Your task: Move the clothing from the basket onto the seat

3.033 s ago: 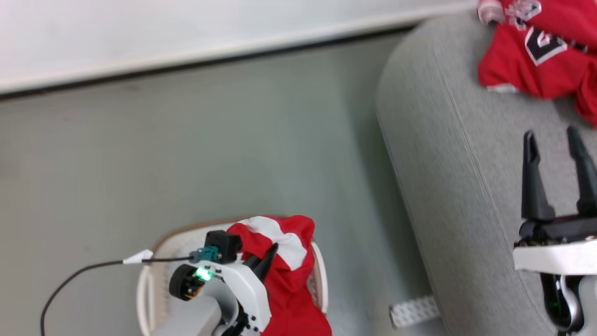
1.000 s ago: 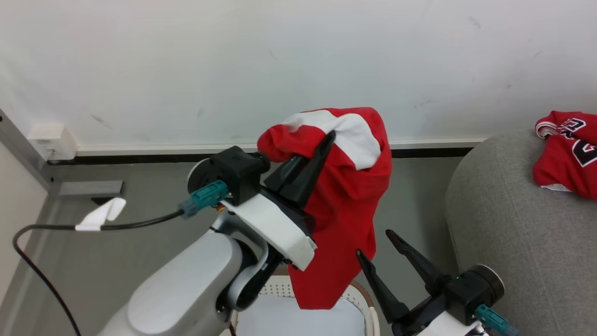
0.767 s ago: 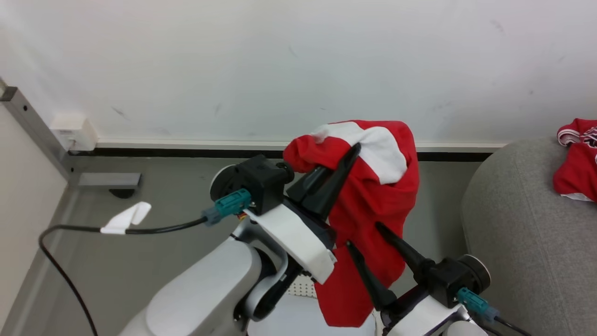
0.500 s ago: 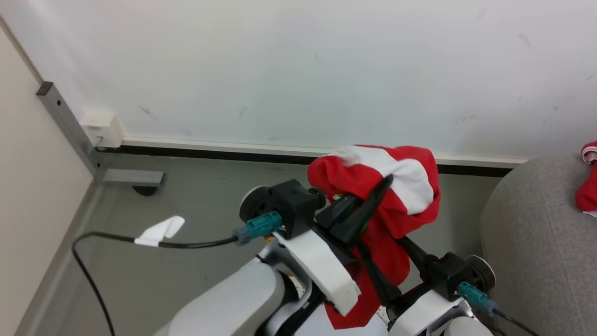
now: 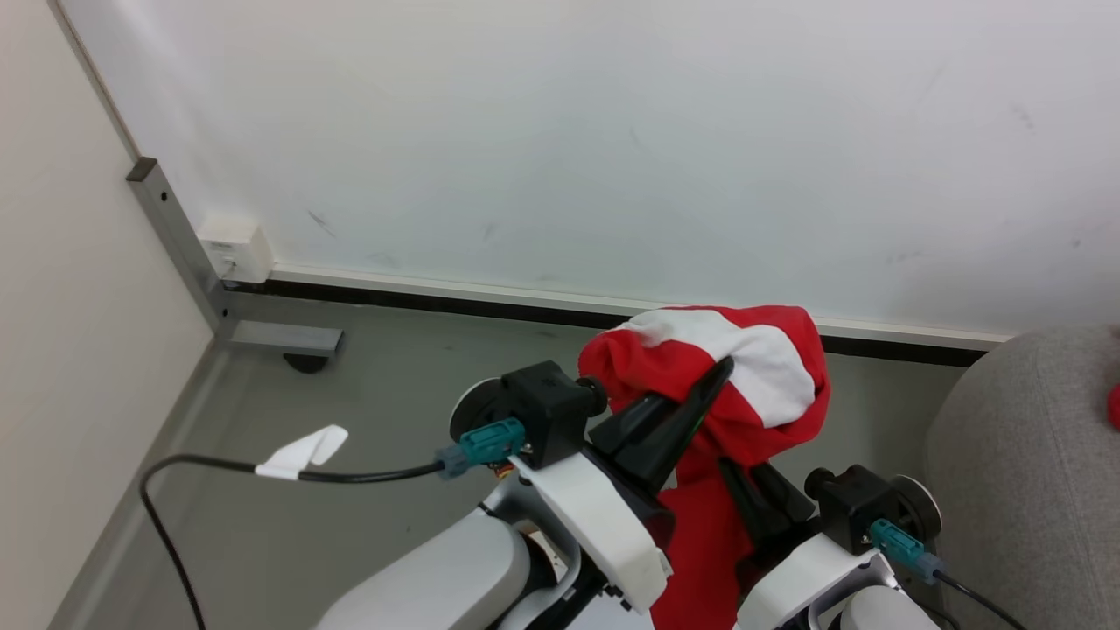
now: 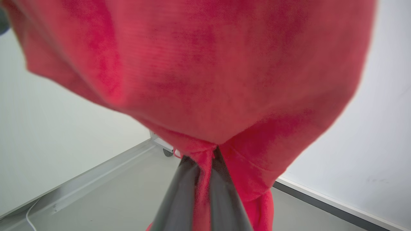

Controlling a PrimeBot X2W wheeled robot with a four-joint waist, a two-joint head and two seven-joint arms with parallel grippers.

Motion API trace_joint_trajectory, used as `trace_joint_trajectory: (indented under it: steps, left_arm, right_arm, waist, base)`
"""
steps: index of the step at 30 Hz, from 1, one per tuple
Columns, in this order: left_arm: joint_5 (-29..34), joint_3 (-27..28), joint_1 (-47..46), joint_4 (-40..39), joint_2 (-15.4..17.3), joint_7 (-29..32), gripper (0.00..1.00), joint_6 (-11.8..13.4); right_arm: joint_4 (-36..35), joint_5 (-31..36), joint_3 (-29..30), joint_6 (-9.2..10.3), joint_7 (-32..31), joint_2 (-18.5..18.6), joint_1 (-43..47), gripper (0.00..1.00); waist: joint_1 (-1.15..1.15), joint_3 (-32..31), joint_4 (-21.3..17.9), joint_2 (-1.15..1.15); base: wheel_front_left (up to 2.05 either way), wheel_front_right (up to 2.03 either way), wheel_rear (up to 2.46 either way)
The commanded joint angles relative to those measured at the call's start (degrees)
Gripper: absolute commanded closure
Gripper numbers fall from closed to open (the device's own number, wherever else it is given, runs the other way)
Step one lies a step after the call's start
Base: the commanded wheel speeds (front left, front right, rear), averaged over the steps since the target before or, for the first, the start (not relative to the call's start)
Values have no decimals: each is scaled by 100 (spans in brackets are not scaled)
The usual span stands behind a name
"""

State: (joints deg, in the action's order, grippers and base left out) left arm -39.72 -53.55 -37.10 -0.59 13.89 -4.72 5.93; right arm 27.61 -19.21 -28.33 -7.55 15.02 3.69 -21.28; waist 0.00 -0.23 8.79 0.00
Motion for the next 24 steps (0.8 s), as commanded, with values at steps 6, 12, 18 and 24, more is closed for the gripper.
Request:
trace_joint_trajectory:
  steps: [6,12,18,24]
  left_arm:
    - [-77,139,88,153,105,-148,100,39]
    - [-85,253,111,348,134,-253,100,152]
    - [-50,118,98,348,83,-270,75,27]
    - [15,-77,189,267,87,-255,0,-47]
  right_arm:
    - [-209,-45,-38,13,19,59,54,100]
    - [-474,-103,98,13,19,124,166,100]
    - [-663,-145,356,13,20,177,215,100]
    - [-876,-172,720,13,19,277,218,100]
  waist:
    - [0,35,-92,0]
    - [0,72,-172,0]
    - [0,75,-260,0]
    - [0,118,-473,0]
  base:
    - [0,0,0]
    - [0,0,0]
    - [0,0,0]
    - [0,0,0]
